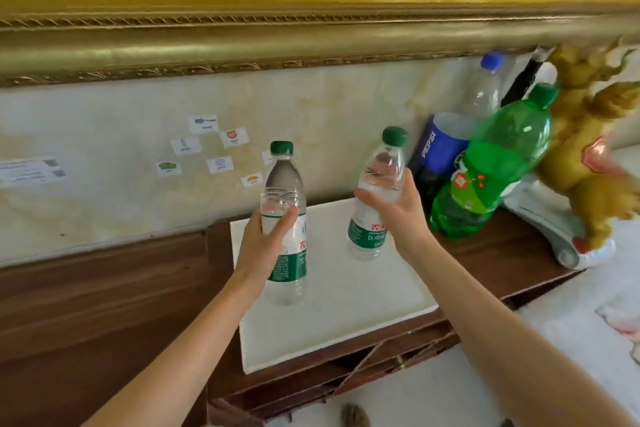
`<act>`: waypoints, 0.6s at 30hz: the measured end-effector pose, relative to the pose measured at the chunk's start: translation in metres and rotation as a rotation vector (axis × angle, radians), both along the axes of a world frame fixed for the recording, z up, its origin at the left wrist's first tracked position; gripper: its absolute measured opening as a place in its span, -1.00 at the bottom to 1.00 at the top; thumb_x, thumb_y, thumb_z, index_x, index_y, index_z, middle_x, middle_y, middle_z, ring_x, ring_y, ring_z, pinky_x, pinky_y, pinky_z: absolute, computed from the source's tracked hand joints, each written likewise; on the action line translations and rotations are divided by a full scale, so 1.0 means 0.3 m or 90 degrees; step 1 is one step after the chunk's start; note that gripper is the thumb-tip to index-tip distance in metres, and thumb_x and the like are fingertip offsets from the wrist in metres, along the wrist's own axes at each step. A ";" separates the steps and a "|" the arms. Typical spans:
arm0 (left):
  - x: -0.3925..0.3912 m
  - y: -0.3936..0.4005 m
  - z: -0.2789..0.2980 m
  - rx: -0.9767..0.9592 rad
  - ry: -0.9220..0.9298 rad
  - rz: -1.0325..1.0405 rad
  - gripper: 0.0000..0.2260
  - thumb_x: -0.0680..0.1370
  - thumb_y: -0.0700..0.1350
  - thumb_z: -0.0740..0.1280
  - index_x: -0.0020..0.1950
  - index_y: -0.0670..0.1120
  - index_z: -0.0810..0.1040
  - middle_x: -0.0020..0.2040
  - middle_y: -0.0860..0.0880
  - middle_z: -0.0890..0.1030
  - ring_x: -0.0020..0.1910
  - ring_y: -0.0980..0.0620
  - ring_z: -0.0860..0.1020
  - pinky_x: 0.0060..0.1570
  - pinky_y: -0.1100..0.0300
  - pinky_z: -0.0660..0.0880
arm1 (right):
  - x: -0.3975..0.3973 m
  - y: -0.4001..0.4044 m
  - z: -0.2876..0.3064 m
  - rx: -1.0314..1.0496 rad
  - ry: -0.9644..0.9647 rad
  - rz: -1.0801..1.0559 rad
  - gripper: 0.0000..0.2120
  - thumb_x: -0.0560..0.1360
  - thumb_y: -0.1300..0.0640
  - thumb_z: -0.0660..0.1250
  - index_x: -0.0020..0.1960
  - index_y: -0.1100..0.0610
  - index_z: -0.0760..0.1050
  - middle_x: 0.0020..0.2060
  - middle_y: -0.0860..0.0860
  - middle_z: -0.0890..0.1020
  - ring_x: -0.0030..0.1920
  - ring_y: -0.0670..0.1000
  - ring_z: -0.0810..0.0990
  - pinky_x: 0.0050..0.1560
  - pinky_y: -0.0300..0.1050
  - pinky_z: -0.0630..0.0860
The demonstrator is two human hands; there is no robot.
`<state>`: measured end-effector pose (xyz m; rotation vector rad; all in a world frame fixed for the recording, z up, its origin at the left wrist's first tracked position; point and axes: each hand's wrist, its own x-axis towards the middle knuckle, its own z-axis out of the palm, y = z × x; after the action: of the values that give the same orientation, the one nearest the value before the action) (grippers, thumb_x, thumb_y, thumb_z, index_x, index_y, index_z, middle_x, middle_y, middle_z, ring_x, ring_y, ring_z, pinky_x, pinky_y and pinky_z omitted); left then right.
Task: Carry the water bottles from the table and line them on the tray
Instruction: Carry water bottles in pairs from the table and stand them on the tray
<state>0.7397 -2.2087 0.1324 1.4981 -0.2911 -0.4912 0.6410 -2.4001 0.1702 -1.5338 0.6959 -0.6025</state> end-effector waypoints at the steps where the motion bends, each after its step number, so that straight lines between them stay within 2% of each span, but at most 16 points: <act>1: 0.000 -0.028 -0.006 -0.002 -0.004 0.029 -0.62 0.29 0.27 0.40 0.06 0.20 0.55 -0.08 0.23 0.69 -0.08 0.24 0.65 -0.19 0.36 0.47 | 0.027 -0.047 -0.005 0.001 0.002 0.014 -0.47 0.26 0.07 0.57 0.15 -0.08 0.43 0.02 -0.02 0.63 0.05 -0.01 0.63 0.03 -0.08 0.55; 5: 0.008 -0.148 -0.022 -0.030 -0.029 0.115 -0.69 0.37 0.11 0.45 0.08 0.24 0.53 -0.06 0.26 0.67 -0.08 0.26 0.64 -0.23 0.42 0.49 | 0.128 -0.195 -0.026 0.007 0.001 0.082 -0.45 0.27 0.14 0.59 0.17 -0.04 0.43 0.02 0.01 0.64 0.04 0.01 0.64 0.12 0.03 0.55; 7: 0.011 -0.196 -0.026 -0.039 -0.045 0.147 -0.71 0.42 0.03 0.48 0.00 0.37 0.51 -0.08 0.31 0.65 -0.09 0.31 0.62 -0.26 0.47 0.49 | 0.163 -0.238 -0.046 0.000 -0.004 0.120 -0.48 0.26 0.17 0.59 0.09 -0.12 0.44 -0.02 -0.05 0.66 -0.01 -0.08 0.65 0.09 -0.02 0.56; 9: 0.013 -0.231 -0.030 -0.048 -0.051 0.175 -0.67 0.39 0.04 0.50 -0.03 0.43 0.49 -0.04 0.30 0.64 -0.05 0.29 0.62 -0.21 0.46 0.50 | 0.184 -0.263 -0.070 -0.005 0.005 0.156 -0.47 0.25 0.19 0.60 0.06 -0.17 0.44 -0.03 -0.08 0.66 -0.02 -0.11 0.65 0.08 -0.05 0.55; 11: 0.019 -0.248 -0.045 -0.052 -0.058 0.194 -0.65 0.33 0.10 0.50 0.00 0.40 0.48 0.00 0.27 0.64 0.00 0.26 0.61 -0.15 0.40 0.53 | 0.189 -0.276 -0.094 -0.005 0.025 0.190 -0.43 0.24 0.14 0.60 0.15 -0.11 0.44 -0.01 -0.07 0.66 0.02 -0.08 0.65 0.15 0.00 0.55; 15: 0.043 -0.257 -0.067 -0.018 -0.097 0.172 -0.58 0.30 0.12 0.50 0.09 0.31 0.44 0.03 0.23 0.62 0.05 0.23 0.60 -0.06 0.35 0.52 | 0.180 -0.263 -0.114 -0.050 0.062 0.240 -0.11 0.14 -0.04 0.59 0.39 0.02 0.30 0.14 -0.01 0.60 0.15 0.00 0.59 0.22 0.05 0.52; 18: 0.058 -0.255 -0.072 -0.003 -0.112 0.144 -0.58 0.34 0.03 0.50 0.11 0.26 0.44 -0.01 0.25 0.62 0.01 0.26 0.60 -0.09 0.42 0.50 | 0.175 -0.247 -0.121 -0.070 0.060 0.260 -0.21 0.16 0.00 0.61 0.31 0.00 0.35 0.11 0.00 0.60 0.13 0.02 0.60 0.19 0.07 0.54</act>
<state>0.7570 -2.2854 0.1109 1.5508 -0.2556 -0.1797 0.6934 -2.4743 0.1339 -1.7543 0.4046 -0.2644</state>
